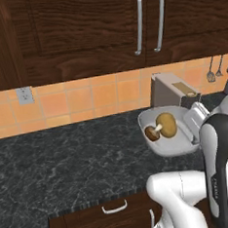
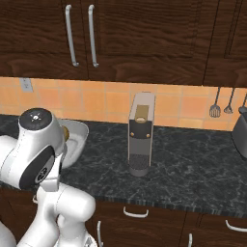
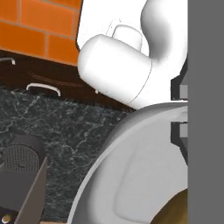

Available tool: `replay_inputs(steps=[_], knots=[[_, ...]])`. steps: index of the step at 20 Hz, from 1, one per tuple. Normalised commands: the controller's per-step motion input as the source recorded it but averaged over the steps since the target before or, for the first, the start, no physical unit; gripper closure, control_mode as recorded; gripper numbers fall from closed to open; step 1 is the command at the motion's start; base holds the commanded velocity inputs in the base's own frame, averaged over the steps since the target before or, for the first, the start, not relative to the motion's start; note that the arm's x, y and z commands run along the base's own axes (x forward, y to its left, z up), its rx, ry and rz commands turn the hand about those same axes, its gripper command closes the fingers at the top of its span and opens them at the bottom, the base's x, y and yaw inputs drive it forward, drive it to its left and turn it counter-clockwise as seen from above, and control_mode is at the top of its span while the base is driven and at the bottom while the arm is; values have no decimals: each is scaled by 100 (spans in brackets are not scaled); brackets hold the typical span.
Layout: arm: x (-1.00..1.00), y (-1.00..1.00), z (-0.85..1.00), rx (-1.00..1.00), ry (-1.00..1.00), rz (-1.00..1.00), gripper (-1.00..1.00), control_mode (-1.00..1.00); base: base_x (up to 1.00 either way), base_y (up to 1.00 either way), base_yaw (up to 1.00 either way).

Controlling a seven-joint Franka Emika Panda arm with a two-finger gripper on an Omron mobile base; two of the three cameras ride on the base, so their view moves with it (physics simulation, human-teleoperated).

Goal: Take the meat container that has the shrimp and place it on the second highest rack of the freezer. Then take the vegetable container that has the potato and mushroom and place it on the highest rack of the freezer.

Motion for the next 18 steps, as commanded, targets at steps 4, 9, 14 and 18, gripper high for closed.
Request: replay_inputs(steps=[4,9,14,18], knots=[[-31,-1,0,6,5,-3,100,-100,0,0,0],[0,0,0,0,0,0,100,-100,0,0,0],[-2,0,0,0,0,0,100,100,-54,-3,-2],[0,0,0,0,0,0,100,100,-78,-18,-20]])
